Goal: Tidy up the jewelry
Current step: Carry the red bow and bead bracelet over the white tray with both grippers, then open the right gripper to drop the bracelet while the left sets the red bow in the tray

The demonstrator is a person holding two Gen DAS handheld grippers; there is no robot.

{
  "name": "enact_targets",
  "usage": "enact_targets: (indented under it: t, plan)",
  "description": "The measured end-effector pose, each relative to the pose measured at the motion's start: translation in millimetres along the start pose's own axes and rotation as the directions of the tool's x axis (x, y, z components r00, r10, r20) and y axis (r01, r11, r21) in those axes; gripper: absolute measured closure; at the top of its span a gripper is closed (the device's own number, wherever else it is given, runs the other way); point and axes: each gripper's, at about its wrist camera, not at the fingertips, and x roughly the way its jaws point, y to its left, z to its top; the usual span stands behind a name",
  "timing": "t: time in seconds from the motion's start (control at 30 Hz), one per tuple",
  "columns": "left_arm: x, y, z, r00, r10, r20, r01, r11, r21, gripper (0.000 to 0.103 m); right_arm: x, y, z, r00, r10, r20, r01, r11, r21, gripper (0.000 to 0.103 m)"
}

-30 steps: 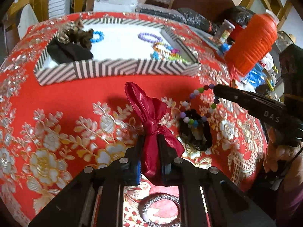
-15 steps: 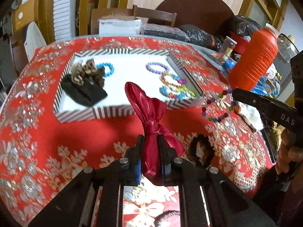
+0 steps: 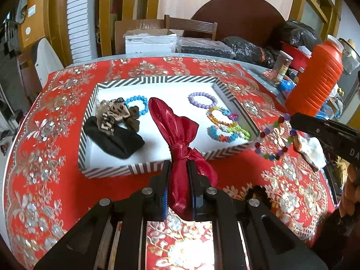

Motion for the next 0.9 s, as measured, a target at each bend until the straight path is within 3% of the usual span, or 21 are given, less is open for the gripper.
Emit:
enact_targets:
  t: [0.7, 0.9]
  plan:
    - [62.3, 20.0, 62.6, 0.999, 0.005, -0.035, -0.006, 1.0, -0.029, 0.099, 57.8, 23.2, 35.1, 0.999, 0.019, -0.034, -0.019, 1.0, 0.007, 0.094]
    - [85.3, 22.1, 75.5, 0.999, 0.017, -0.049, -0.018, 0.999, -0.031, 0.099, 88.9, 33.3, 40.2, 0.995, 0.087, -0.05, -0.083, 0.994, 0.071, 0.094]
